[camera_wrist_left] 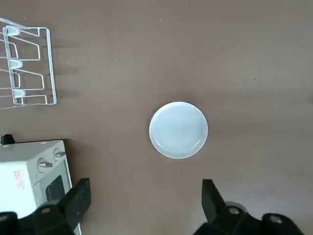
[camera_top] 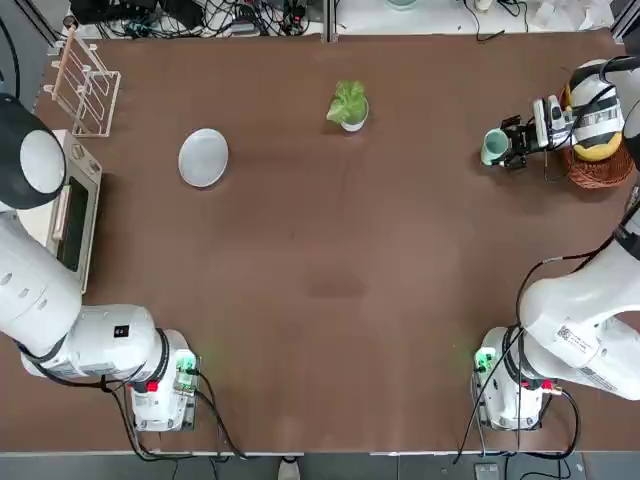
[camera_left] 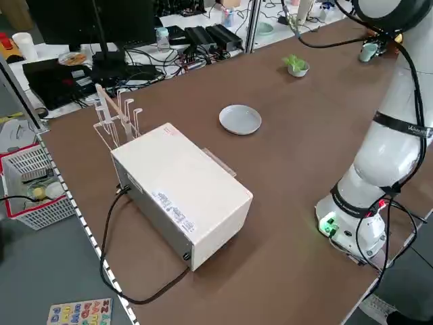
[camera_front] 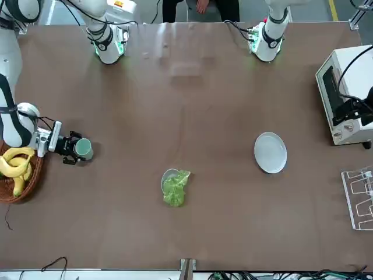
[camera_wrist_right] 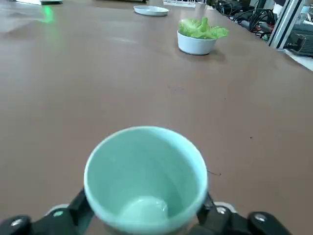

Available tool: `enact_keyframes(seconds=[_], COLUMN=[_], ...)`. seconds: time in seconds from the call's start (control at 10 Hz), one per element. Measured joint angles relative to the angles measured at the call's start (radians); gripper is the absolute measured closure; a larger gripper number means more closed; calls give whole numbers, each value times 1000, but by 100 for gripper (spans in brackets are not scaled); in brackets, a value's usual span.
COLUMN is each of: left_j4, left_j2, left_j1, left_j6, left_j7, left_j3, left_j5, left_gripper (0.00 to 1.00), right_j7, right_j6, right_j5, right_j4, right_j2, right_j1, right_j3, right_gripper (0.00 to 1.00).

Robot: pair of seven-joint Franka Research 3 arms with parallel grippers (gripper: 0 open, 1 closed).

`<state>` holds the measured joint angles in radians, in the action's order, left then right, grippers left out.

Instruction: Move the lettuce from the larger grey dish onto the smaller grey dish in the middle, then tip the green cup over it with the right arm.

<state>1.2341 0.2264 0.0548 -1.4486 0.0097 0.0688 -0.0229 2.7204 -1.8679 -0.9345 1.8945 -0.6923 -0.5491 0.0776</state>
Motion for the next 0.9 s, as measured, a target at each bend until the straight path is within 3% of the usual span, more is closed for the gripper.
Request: enact_keyframes(seconds=[0.1, 0.4, 0.6, 0.9], left_j4=[0, -1, -1, -2], left_j2=[0, 0, 0, -1], left_j1=[0, -1, -1, -1], left_j6=[0, 0, 0, 0], left_j7=[0, 0, 0, 0], left_j3=[2, 4, 4, 5], left_j5=[-5, -5, -5, -5], left_gripper=[0, 0, 0, 0], right_j7=[-1, -10, -51, -289], right_j6=[0, 0, 1, -9], right_j5=[0, 3, 70, 191], right_j4=[0, -14, -71, -194], right_j2=[0, 0, 6, 58], right_j1=[-5, -25, -48, -60], right_j3=[0, -1, -2, 4], right_gripper=[0, 0, 0, 0])
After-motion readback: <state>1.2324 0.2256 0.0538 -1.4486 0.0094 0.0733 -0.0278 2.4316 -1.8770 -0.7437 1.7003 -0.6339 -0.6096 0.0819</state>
